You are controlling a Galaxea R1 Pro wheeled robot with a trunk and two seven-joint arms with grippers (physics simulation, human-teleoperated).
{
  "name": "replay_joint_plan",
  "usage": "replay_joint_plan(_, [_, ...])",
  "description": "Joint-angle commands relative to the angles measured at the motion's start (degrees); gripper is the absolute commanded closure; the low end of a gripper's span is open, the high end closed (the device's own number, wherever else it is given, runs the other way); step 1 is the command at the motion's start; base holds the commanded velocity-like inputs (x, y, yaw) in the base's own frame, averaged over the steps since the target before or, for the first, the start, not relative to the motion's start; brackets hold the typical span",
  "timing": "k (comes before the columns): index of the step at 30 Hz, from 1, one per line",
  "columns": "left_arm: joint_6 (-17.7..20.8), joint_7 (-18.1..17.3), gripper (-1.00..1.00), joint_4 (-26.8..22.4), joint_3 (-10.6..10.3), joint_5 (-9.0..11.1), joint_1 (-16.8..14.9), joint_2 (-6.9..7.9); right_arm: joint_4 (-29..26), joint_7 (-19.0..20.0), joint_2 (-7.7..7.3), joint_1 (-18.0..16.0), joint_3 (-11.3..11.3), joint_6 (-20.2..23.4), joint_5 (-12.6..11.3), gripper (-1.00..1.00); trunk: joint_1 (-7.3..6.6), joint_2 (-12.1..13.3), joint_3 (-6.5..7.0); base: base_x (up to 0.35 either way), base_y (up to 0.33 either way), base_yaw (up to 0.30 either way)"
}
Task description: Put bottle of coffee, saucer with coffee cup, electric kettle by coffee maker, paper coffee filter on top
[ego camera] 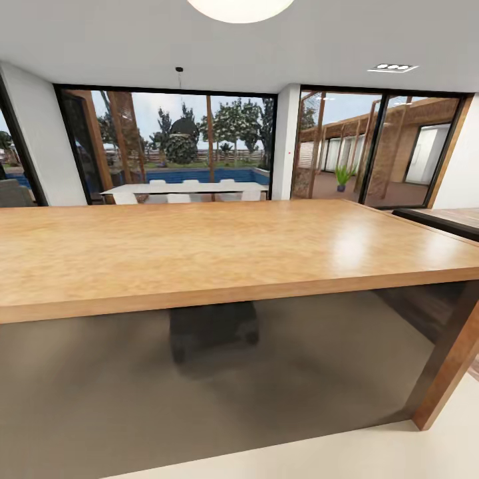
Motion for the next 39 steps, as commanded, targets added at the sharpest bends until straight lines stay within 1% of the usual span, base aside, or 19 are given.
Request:
replay_joint_plan(1, [-0.08,-0.01,-1.00,-0.09,-0.02,0.01,0.03,0.00,0.00,-0.02,0.00,-0.02,0.00,-0.03,-0.02,-1.00,0.00,-0.02,-0.05,0.000,0.000,0.000])
replay_joint_plan(2, [-0.08,-0.01,-1.00,-0.09,-0.02,0.01,0.03,0.00,0.00,-0.02,0.00,-0.02,0.00,-0.03,-0.02,-1.00,0.00,-0.02,-0.05,0.000,0.000,0.000])
replay_joint_plan(5, [-0.73,-0.01,-1.00,-1.06,0.24,0.01,0.71,-0.84,-0.16,0.04,-0.06,-0.55,-0.05,-0.08,-0.03,-1.00,0.00,-0.02,-0.05,0.000,0.000,0.000])
replay_joint_plan(7, [-0.95,-0.01,-1.00,-1.70,0.31,0.01,0.95,-1.13,-0.23,0.06,-0.13,-0.74,-0.06,-0.10,-0.03,-1.00,0.00,-0.02,-0.05,0.000,0.000,0.000])
replay_joint_plan(8, [-1.06,-0.01,-1.00,-4.73,0.32,0.01,1.08,-1.28,-0.26,0.07,-0.17,-0.86,-0.07,-0.12,-0.07,-1.00,0.00,-0.02,-0.05,0.000,0.000,0.000])
replay_joint_plan(10, [-1.22,-0.01,-1.00,-5.04,0.32,0.01,1.14,-1.36,-0.29,0.08,-0.19,-0.92,-0.07,-0.12,-0.09,-1.00,0.00,-0.02,-0.05,0.000,0.000,0.000])
replay_joint_plan(11, [-1.99,-0.01,-1.00,-5.36,0.33,0.02,1.19,-1.40,-1.31,0.08,-0.20,-0.97,-0.08,-0.17,-0.11,-1.00,0.00,-0.02,-0.05,0.000,0.000,0.000])
replay_joint_plan(15, [-3.07,-0.01,-1.00,-5.64,0.33,0.02,1.20,-1.37,-4.41,0.09,-0.24,-0.98,-0.04,-0.15,-0.07,-1.00,0.00,-0.02,-0.05,0.000,0.000,0.000])
replay_joint_plan(17, [-3.76,-0.01,-1.00,-6.47,0.39,0.00,1.20,-1.36,-6.49,0.09,-0.65,-0.98,-0.04,-0.14,-0.07,-1.00,0.00,-0.02,-0.05,0.000,0.000,0.000])
replay_joint_plan(20, [-4.13,0.03,-1.00,-7.62,0.51,0.01,1.20,-1.18,-8.05,0.09,-1.31,-0.99,-0.09,-0.15,-0.09,-1.00,0.00,-0.02,-0.05,0.000,0.000,0.000])
replay_joint_plan(21, [-4.27,0.05,-1.00,-8.26,0.57,0.04,1.20,-0.77,-8.98,0.09,-1.58,-0.99,-0.10,-0.36,-0.10,-1.00,0.00,-0.02,-0.05,0.000,0.000,0.000])
replay_joint_plan(26, [-4.43,0.07,-1.00,-9.20,1.21,0.14,1.21,0.22,-11.16,0.09,-1.93,-1.01,-0.10,-2.59,0.03,-1.00,0.00,-0.02,-0.05,0.000,0.000,0.000])
replay_joint_plan(29, [-4.47,0.07,-1.00,-9.74,2.43,0.17,1.21,0.48,-12.46,0.10,-2.03,-1.04,-0.09,-4.06,0.13,-1.00,0.00,-0.02,-0.05,0.000,0.000,0.000])
replay_joint_plan(30, [-4.49,0.07,-1.00,-10.52,3.59,0.17,1.21,0.58,-13.60,0.15,-2.07,-1.05,-0.08,-4.64,0.17,-1.00,0.00,-0.02,-0.05,0.000,0.000,0.000])
replay_joint_plan(37, [-4.51,0.08,-1.00,-12.53,8.65,0.19,1.21,0.67,-16.88,0.27,-2.20,-1.07,-0.08,-5.48,0.22,-1.00,0.00,-0.02,-0.05,0.000,0.000,0.000])
replay_joint_plan(39, [-4.46,0.02,-1.00,-12.93,10.76,0.19,1.21,0.67,-17.50,0.26,-2.23,-1.07,-0.03,-5.66,0.23,-1.00,0.00,-0.02,-0.05,0.000,0.000,0.000])
